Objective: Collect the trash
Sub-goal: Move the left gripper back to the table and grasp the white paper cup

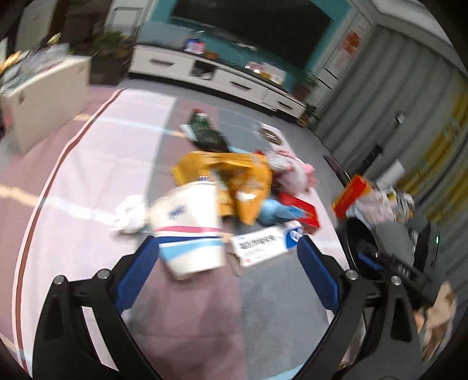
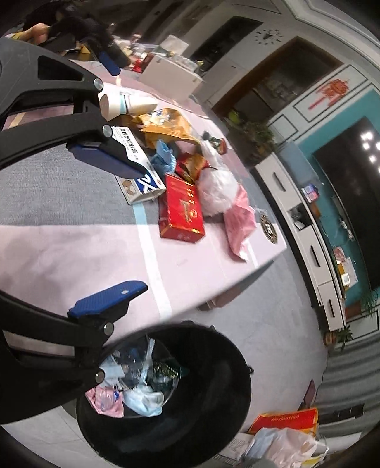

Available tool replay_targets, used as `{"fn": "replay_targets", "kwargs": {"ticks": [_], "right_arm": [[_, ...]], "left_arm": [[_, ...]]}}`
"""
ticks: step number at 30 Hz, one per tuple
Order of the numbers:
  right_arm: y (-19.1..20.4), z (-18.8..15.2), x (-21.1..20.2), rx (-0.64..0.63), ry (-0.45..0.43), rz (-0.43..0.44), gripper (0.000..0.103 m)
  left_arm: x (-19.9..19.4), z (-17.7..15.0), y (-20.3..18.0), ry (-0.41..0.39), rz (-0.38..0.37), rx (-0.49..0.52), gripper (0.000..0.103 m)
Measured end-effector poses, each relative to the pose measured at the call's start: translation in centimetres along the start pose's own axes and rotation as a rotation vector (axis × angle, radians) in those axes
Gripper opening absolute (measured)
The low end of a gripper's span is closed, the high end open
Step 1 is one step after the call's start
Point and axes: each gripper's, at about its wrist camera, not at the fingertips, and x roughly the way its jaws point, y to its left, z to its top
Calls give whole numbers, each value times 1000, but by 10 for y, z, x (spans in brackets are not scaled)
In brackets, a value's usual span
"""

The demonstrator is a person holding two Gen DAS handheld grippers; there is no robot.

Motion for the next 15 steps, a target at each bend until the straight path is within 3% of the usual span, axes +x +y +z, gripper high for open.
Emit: {"fn": "replay_targets", "kwargs": {"ticks": [6, 15], "right_arm": [[29, -5, 26, -58, 45, -9, 71], [45, -2, 41, -30, 47, 14, 71]], "left_arm": [[13, 3, 32, 36, -4, -111, 95], [41, -2, 34, 92, 61, -98, 95]]}}
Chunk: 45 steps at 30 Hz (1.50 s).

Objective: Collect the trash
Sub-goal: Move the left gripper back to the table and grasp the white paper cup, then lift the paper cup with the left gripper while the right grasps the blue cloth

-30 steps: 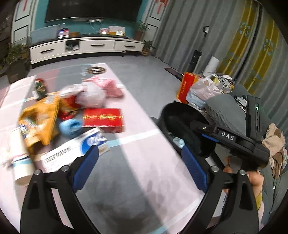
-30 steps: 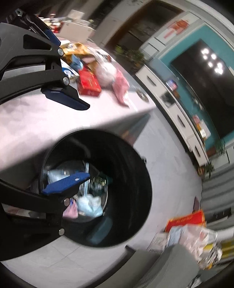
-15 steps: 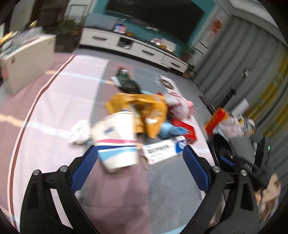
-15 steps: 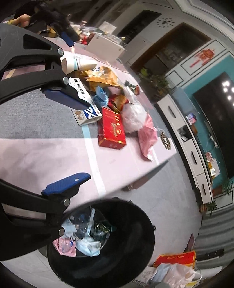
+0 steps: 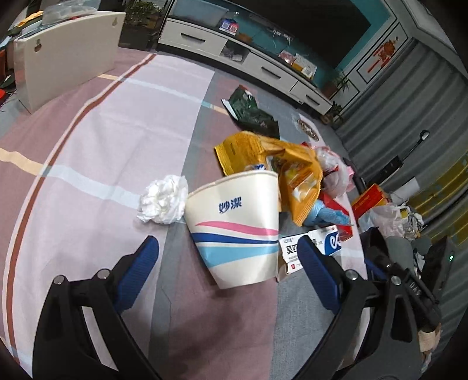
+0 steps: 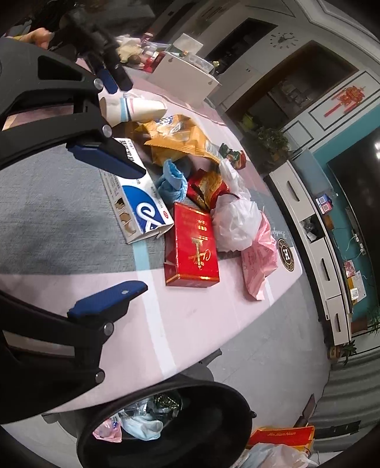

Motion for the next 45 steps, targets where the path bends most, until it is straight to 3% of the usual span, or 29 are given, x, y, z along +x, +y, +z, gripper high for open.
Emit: {"fn": "replay_targets", "kwargs": {"ticks": [12, 17, 21, 25, 31, 37, 42, 45], "right_arm": [[14, 1, 10, -48, -18, -51, 71], [22, -1, 16, -78, -15, -52, 71], [34, -3, 23, -122, -31, -49, 71], [45, 0, 30, -153, -64, -33, 71], [58, 9, 42, -181, -104, 9, 69], [68, 10, 61, -204, -86, -4, 48], [69, 11, 69, -212, -72, -34, 7], [66, 13, 62, -174, -89, -8, 3]], "left_arm": [[27, -4, -26, -4, 98, 117, 94], [33, -6, -27, 6, 111, 142, 73], [30, -7, -28, -12, 129, 158, 71], [20, -8, -25, -17, 89, 145, 71], [-9, -9, -14, -29, -34, 83, 71], [-20, -7, -7, -41, -68, 69, 71], [-21, -7, -5, -33, -77, 73, 71], [-21, -8, -5, -30, -77, 76, 71]]}}
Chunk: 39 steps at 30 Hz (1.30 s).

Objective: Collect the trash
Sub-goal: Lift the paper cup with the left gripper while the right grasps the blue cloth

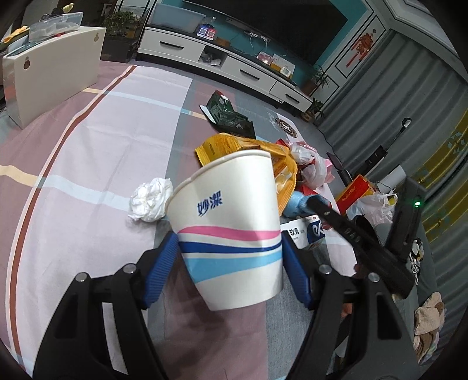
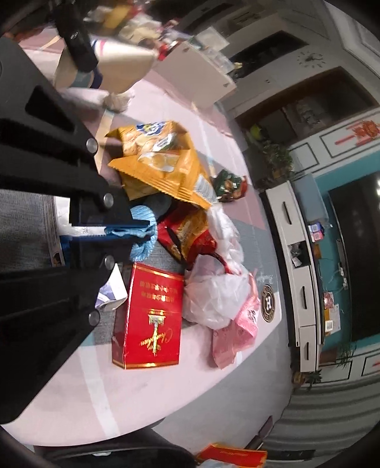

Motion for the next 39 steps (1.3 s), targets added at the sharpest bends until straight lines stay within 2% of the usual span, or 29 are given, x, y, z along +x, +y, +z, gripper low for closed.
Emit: {"fn": "replay_targets", "kwargs": {"ticks": [7, 14, 25, 39], "right_arm": [[-10, 6, -39, 63, -105, 48, 3], [-28, 10, -81, 108, -196, 60, 3], [-39, 7, -124, 84, -279, 73, 3], [-71, -1, -163, 94, -345, 24, 3]], "left_arm": [[1, -1, -2, 9, -22, 0, 71], [1, -5, -9, 14, -37, 14, 71], [-7, -8, -30, -14, -91, 58, 71], [0, -15, -81, -9, -114, 182, 71]]}}
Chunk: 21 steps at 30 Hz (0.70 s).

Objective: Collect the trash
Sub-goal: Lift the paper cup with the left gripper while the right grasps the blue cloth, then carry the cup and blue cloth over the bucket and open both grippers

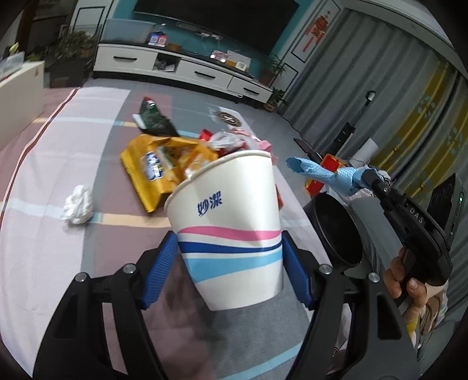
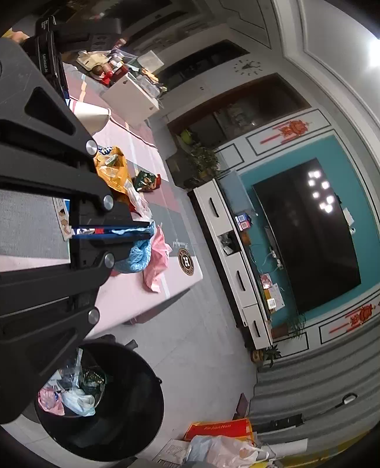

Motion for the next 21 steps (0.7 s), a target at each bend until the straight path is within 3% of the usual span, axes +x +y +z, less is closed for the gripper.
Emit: {"fn": "replay_targets", "kwargs": {"ticks": [12, 21], "right_arm": [[-37, 9, -31, 30, -67, -77, 3], [-66, 10, -54, 52, -102, -144, 3]], "left_arm": [[21, 11, -51, 21, -23, 80, 71], [50, 20, -104, 41, -92, 168, 71]]}}
